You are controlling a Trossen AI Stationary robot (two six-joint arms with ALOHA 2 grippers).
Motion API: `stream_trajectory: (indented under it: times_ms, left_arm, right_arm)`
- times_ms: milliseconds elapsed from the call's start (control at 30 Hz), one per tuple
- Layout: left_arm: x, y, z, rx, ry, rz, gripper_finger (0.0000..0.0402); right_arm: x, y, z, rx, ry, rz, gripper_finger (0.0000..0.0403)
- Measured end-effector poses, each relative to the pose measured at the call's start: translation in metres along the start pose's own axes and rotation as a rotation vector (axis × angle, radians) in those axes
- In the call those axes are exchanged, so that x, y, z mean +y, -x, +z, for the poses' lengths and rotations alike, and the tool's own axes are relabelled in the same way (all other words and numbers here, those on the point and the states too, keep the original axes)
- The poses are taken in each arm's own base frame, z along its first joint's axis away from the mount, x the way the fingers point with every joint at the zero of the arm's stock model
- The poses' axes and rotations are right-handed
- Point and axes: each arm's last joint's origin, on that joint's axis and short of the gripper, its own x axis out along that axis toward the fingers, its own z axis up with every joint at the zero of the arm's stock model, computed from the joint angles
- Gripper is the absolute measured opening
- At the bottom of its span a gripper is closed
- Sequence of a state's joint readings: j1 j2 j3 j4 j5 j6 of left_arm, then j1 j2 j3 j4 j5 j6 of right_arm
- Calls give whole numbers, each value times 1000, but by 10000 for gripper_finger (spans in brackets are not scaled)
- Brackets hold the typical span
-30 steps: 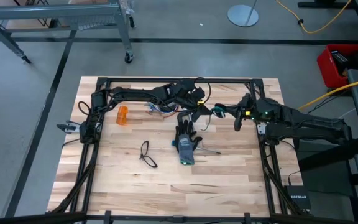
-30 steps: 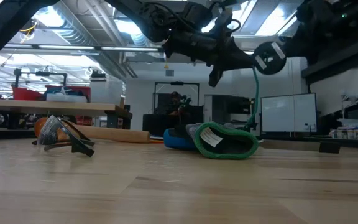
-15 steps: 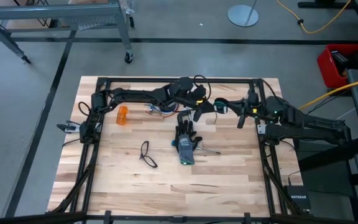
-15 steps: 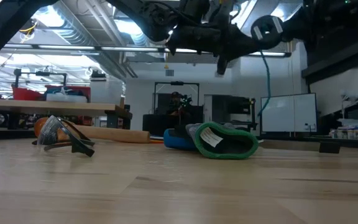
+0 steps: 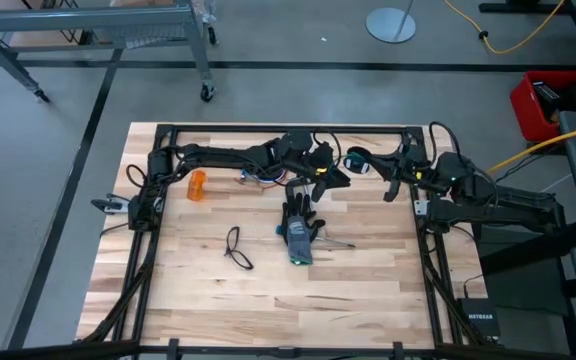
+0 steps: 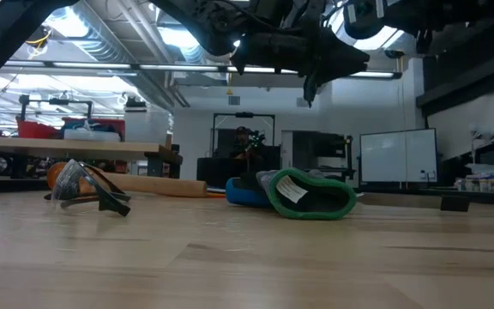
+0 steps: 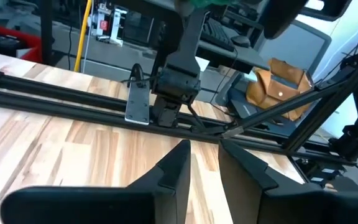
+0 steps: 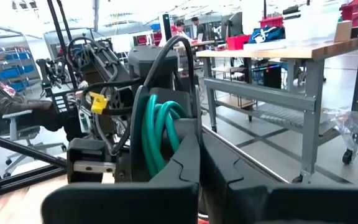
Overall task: Coil cords
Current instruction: Coil the green wire on the black spool
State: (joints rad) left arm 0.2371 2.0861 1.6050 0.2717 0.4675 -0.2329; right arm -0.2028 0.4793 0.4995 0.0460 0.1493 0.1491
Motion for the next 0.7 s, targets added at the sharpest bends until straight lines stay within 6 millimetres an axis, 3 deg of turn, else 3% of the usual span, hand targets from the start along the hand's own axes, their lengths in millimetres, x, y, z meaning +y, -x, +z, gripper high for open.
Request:
stream_trajectory:
  times_ms: [233, 700]
  left_arm:
    - [2, 1, 0, -2, 1, 3, 64]
    - [11, 5, 3, -9, 6, 23, 63]
  right_arm:
    - [-1, 5, 3, -28, 23, -13, 1]
    - [-7, 33, 3, -25, 24, -94, 1]
